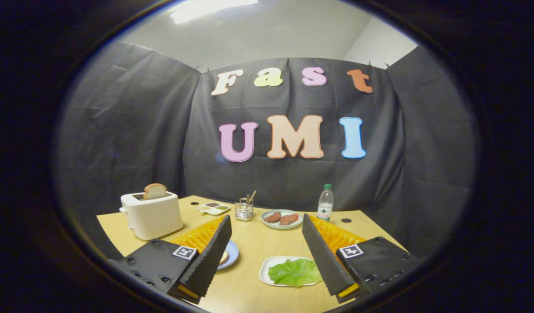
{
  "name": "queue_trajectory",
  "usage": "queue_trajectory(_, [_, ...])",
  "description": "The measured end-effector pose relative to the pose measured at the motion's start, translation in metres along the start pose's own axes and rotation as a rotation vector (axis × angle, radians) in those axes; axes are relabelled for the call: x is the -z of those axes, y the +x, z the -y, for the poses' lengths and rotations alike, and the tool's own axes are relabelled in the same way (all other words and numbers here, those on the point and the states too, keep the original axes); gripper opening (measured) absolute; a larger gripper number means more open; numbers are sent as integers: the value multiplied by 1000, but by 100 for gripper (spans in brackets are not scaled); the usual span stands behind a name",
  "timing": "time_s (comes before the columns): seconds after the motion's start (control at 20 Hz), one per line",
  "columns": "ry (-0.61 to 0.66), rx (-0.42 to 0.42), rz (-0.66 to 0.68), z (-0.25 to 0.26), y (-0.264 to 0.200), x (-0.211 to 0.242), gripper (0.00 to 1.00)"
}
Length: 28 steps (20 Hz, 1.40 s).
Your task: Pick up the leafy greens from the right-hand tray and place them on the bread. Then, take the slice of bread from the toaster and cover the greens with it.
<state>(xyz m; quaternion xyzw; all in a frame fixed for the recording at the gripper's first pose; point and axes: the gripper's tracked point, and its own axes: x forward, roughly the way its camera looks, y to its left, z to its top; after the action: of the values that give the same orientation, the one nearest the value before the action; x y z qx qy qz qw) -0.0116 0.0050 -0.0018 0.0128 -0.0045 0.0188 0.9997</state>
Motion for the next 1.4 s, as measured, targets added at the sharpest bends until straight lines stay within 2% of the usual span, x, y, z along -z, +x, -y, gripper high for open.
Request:
queue_trajectory(0.45, [46, 26, -45, 26, -2, 17, 100])
queue_trajectory(0.8, [147, 72, -134, 79, -3, 55, 100])
queue_trajectory(1.1, [309, 112, -276, 125, 4, 109, 100])
queue_trajectory(1.4, [584, 96, -358, 147, 18, 145, 99])
